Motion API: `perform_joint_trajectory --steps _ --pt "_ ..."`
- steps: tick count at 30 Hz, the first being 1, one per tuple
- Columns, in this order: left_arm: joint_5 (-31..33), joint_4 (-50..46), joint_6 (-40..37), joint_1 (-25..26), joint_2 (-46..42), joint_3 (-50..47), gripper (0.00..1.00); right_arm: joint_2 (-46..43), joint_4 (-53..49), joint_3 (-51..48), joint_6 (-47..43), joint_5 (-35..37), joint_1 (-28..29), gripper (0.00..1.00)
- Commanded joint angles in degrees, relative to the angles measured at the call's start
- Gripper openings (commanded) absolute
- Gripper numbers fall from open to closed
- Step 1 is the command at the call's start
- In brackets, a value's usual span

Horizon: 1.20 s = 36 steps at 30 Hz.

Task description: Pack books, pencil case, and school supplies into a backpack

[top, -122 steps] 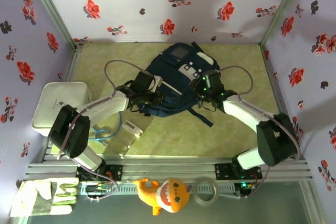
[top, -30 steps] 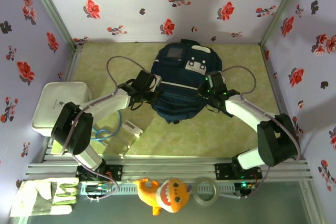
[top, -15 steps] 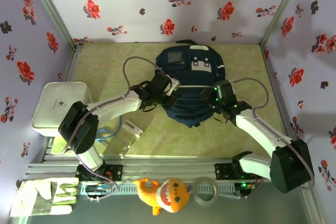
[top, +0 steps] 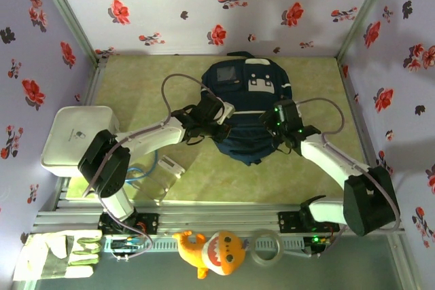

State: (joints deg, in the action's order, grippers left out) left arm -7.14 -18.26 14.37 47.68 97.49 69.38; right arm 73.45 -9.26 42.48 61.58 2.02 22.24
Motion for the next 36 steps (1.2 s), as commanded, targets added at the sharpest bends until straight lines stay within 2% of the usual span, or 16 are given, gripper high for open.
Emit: perform_joint_trajectory --steps 1,6,10,14,21,27,31,33,36 --pt "0.26 1.30 -1.23 -0.48 -1.02 0.67 0.00 1.62 2.40 2.88 -1.89 2.74 -0.94 0.45" --pt "1.57 0.61 -1.53 -1.45 -1.49 0.02 0.00 2.47 0.92 4.53 -4.00 4.80 -1.71 0.24" --pt "6.35 0.72 -4.05 -3.40 -2.94 -2.71 0.00 2.71 -2.39 6.01 -6.38 8.77 -2.24 0.11" --pt "9.39 0.18 -6.00 -6.71 -3.10 -4.12 0.00 2.85 -3.87 6.62 -7.82 11.00 -2.55 0.08" --pt "9.50 2.64 -7.51 -10.21 -1.22 -2.14 0.00 3.45 -2.74 7.18 -9.56 9.53 -2.64 0.06" --pt "8.98 2.99 -7.30 -11.95 4.40 4.60 0.00 5.43 0.73 7.53 -10.34 2.66 -2.62 0.07" --pt "8.77 2.82 -5.98 -13.22 5.30 5.55 0.02 5.74 1.54 7.36 -10.03 0.11 -2.55 0.09" --pt "8.72 2.24 -5.07 -13.83 4.30 4.88 0.08 5.39 1.32 7.44 -10.29 -0.88 -2.53 0.16" --pt "9.35 0.60 -1.93 -14.88 0.85 2.29 0.31 4.03 -2.23 8.42 -11.44 -0.13 -2.54 0.45"
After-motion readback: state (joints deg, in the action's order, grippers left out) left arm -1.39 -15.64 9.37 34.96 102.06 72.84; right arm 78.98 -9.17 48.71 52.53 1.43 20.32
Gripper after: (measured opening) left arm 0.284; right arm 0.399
